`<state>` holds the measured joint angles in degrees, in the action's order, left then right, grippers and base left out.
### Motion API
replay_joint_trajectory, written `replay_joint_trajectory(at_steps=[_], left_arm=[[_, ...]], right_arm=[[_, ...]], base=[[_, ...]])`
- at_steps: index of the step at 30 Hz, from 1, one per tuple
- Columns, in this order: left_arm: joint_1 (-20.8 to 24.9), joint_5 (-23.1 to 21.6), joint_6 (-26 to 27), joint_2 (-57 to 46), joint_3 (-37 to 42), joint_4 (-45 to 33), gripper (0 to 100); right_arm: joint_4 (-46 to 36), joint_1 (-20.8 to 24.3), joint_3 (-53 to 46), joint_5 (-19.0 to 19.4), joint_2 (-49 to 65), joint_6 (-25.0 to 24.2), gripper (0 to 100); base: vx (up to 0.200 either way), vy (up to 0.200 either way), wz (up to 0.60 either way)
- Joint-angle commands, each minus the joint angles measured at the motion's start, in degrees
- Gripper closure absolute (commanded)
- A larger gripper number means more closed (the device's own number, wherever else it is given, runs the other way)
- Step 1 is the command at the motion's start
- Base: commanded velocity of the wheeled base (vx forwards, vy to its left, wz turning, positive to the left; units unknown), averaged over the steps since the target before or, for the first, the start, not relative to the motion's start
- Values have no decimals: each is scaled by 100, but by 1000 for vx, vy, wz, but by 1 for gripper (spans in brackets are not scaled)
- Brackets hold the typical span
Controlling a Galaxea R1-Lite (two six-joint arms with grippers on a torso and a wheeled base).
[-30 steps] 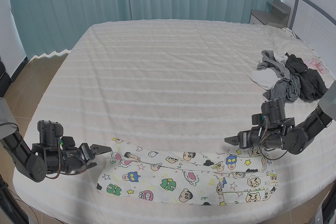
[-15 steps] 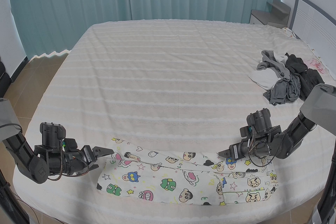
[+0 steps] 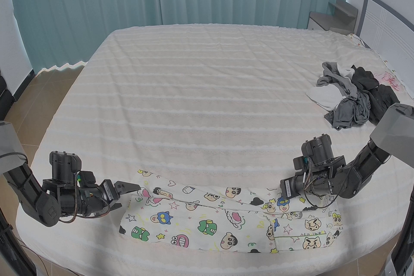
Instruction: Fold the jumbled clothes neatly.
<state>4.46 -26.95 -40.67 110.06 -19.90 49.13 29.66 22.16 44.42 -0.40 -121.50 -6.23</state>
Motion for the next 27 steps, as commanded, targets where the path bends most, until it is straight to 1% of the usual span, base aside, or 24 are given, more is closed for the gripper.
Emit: replay_joint_trajectory(at_steps=[1, 6, 9, 11, 12, 16, 17, 18, 22, 25, 27], left_arm=[[2, -3, -3, 16, 21, 9, 0], [2, 6, -3, 16, 21, 9, 0], [2, 6, 6, 16, 21, 9, 0], [2, 6, 6, 16, 21, 9, 0], [2, 15, 6, 16, 21, 9, 0], [2, 50, 24, 16, 21, 18, 0], [-7, 76, 50, 16, 21, 71, 0], [-7, 94, 59, 16, 30, 115, 0], [-7, 454, 147, 60, 91, 492, 0], [2, 595, 551, 130, 21, 492, 0], [11, 674, 850, 209, -111, 422, 0]], right_arm=[[-4, 104, -21, -13, 171, -1, 100], [14, 253, -57, -56, 153, -10, 100], [14, 253, -48, -241, 65, -10, 100], [22, 236, -57, -276, -5, -10, 100], [31, 201, -48, -276, -58, -27, 0], [40, 139, -83, -241, 4, -212, 0], [110, 130, -180, -215, 171, -449, 0], [154, 122, -232, -206, 250, -537, 0], [638, 113, -865, -162, 1015, -1284, 0], [919, 34, -1472, -162, 1639, -1715, 0], [1121, -28, -1893, -153, 2078, -1856, 0]], base=[[0, 0, 0], [0, 0, 0], [0, 0, 0], [0, 0, 0], [0, 0, 0], [0, 0, 0], [0, 0, 0], [0, 0, 0], [0, 0, 0], [0, 0, 0], [0, 0, 0]])
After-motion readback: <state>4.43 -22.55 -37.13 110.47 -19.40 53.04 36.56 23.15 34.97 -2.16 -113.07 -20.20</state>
